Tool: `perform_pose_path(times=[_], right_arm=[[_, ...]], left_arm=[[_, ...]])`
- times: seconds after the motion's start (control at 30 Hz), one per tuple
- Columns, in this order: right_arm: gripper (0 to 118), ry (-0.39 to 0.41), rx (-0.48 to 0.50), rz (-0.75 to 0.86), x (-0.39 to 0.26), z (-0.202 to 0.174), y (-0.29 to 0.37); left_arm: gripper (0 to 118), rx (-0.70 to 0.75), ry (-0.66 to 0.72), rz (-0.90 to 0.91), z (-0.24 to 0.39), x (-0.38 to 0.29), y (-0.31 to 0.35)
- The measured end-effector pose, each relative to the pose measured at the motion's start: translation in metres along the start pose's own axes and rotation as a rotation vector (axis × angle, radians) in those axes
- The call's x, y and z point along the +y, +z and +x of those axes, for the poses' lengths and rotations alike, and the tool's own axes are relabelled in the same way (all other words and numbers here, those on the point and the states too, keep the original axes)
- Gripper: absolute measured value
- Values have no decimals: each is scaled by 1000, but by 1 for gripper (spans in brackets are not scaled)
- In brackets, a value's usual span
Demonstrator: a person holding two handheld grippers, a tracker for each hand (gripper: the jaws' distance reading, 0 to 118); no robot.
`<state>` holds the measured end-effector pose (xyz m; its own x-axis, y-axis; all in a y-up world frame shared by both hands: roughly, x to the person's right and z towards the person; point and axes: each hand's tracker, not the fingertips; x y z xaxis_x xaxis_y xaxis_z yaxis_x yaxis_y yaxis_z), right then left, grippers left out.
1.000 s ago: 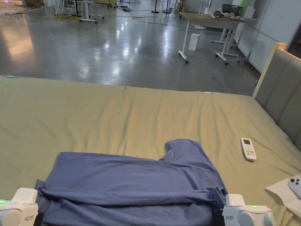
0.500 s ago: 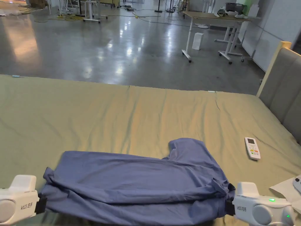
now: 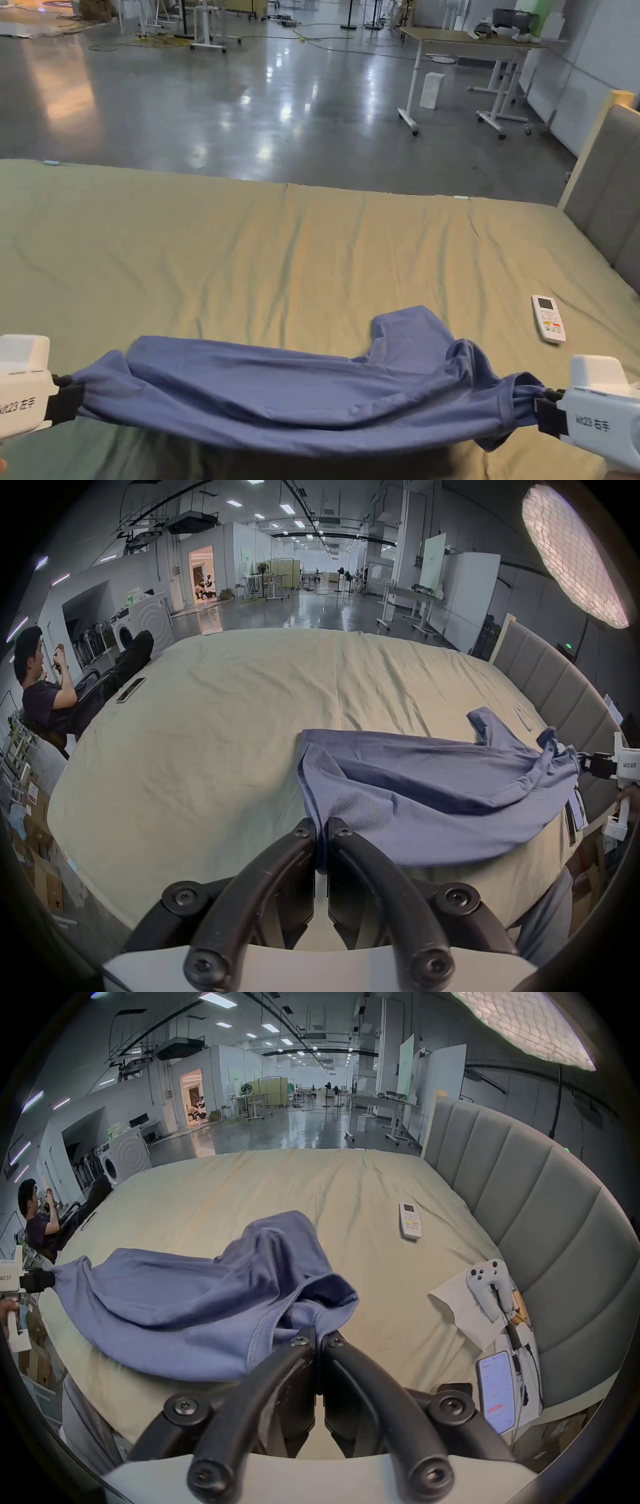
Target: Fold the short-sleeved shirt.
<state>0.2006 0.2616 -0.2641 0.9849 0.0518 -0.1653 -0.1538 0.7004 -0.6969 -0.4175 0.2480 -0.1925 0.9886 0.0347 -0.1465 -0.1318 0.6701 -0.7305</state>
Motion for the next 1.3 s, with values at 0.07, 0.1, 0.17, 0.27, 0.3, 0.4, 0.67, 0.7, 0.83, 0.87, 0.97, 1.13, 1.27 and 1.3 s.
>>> perform_pose_path(times=[0.07, 0.1, 0.17, 0.27, 0.3, 0.4, 0.67, 0.7, 0.83, 0.87, 0.97, 1.13, 1.27, 1.3], right_arm=[[3, 19, -5, -10, -9, -2, 12], [3, 24, -6, -14, -16, -3, 16], [3, 24, 4, -31, -32, -5, 22], [3, 40, 29, -87, -63, -13, 28], [3, 38, 24, -107, -75, -14, 26], [3, 34, 24, -176, -112, -22, 22], [3, 35, -42, -256, -176, -35, -19], [3, 31, -46, -263, -177, -37, -20], [4, 25, -54, -254, -183, -40, -28], [9, 24, -59, -239, -182, -41, -27], [54, 53, -113, -157, -166, -56, -6], [76, 50, -114, 128, -114, -86, 37], [77, 30, -99, 378, -87, -105, 40], [78, 24, -100, 434, -80, -112, 44]], left_arm=[[6, 6, 11, -12, -7, -12, 7], [6, 11, 21, -20, -11, -18, 10], [6, 10, 35, -40, -17, -36, 14], [6, 13, 58, -85, -24, -65, 15], [6, 14, 65, -94, -25, -75, 14], [6, 9, 95, -141, -28, -103, 8], [6, 73, 58, -255, -21, -149, -28], [6, 77, 49, -261, -20, -151, -32], [6, 94, 29, -246, -18, -153, -36], [6, 93, 30, -245, -18, -151, -35], [21, 96, 13, -200, -13, -142, -22], [59, 56, 40, 2, 4, -107, 0], [59, 57, -14, 204, 34, -74, 18], [59, 59, -27, 248, 44, -68, 24]])
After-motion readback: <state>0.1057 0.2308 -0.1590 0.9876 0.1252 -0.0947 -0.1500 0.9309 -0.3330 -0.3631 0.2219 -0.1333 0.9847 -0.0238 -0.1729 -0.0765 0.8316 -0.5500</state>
